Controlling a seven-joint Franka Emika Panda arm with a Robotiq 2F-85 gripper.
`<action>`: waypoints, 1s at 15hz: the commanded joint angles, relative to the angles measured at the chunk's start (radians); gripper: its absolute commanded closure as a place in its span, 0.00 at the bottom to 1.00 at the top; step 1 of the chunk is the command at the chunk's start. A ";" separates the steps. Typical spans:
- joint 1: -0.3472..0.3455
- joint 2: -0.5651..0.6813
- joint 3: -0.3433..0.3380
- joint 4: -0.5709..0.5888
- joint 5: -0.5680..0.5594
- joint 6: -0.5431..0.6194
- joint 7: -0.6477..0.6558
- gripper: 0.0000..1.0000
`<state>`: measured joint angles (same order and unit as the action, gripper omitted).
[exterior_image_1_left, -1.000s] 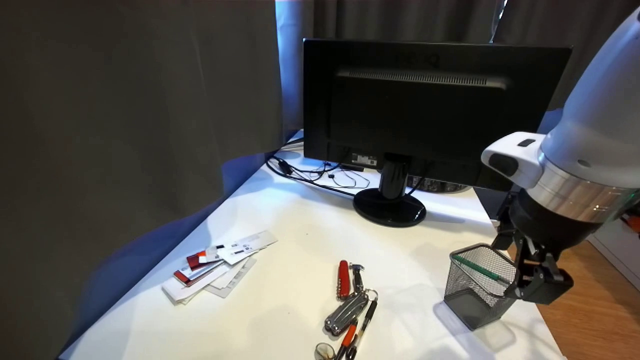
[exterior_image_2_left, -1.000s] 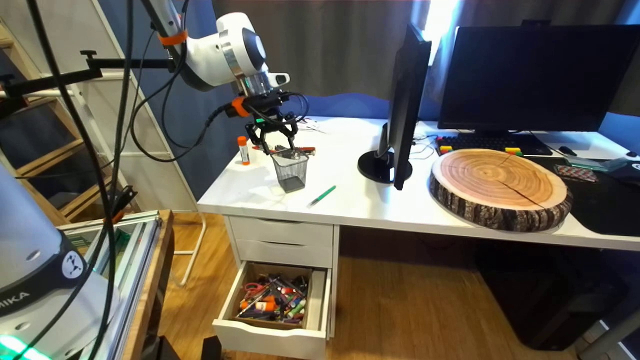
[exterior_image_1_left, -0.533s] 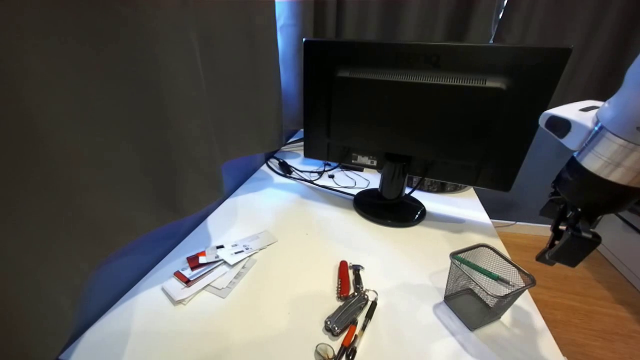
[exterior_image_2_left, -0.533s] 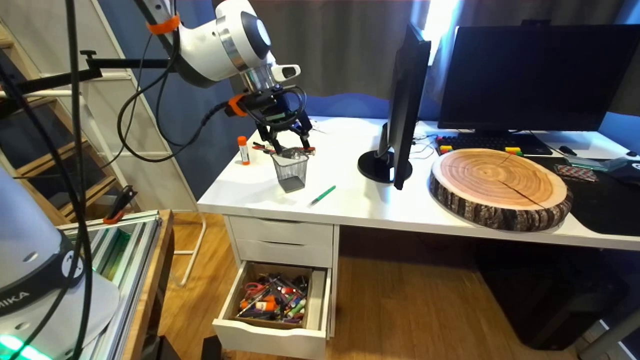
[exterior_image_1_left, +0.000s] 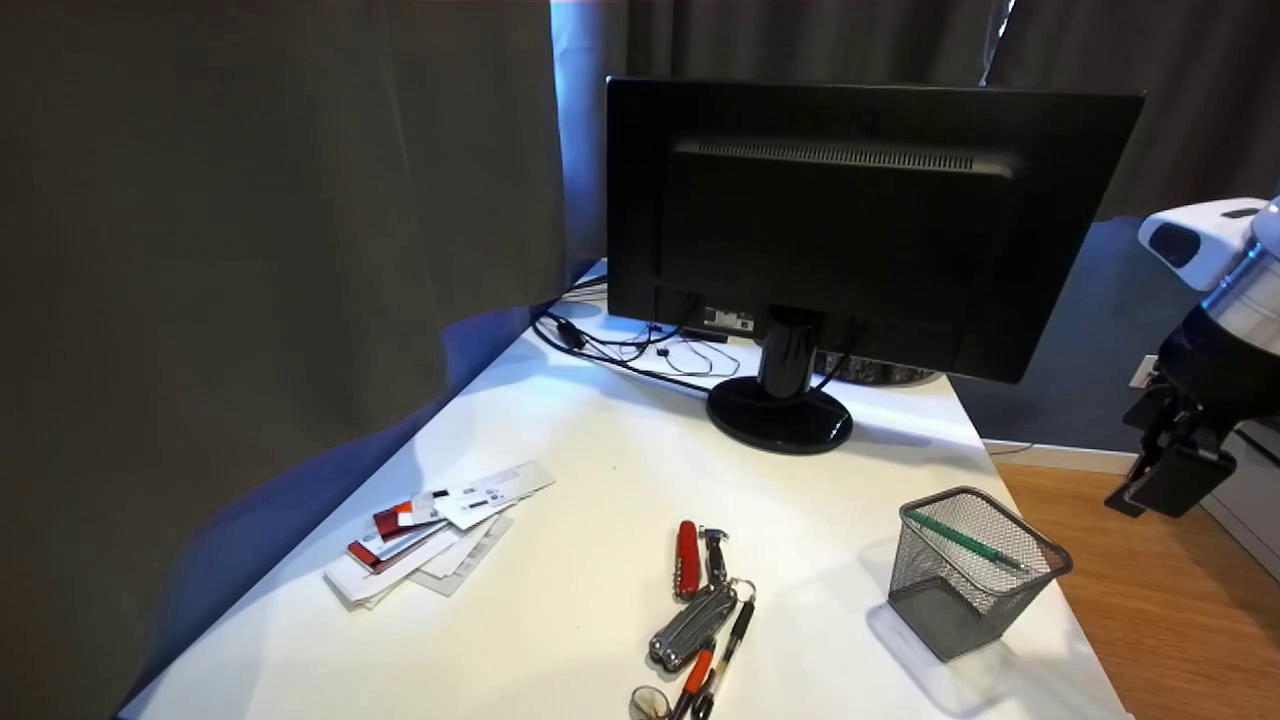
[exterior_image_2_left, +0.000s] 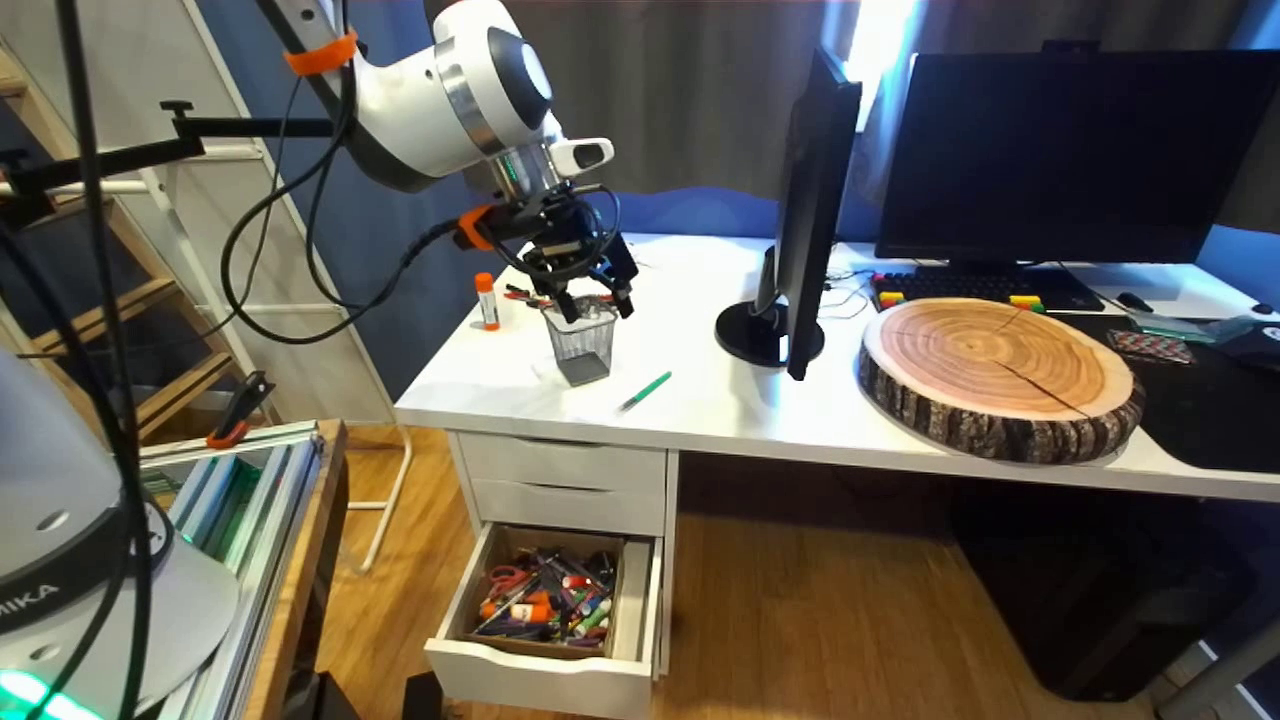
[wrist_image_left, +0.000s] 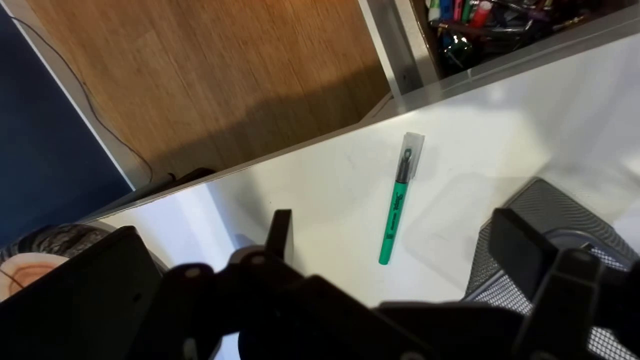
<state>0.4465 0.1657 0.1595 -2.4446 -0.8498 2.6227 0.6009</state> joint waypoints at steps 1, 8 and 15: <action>-0.007 0.029 -0.025 0.018 -0.085 0.074 0.049 0.00; -0.044 0.111 -0.138 0.050 -0.238 0.339 0.098 0.00; -0.063 0.279 -0.158 0.093 -0.201 0.492 0.060 0.00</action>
<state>0.3874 0.3668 0.0038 -2.3920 -1.0452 3.0619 0.6594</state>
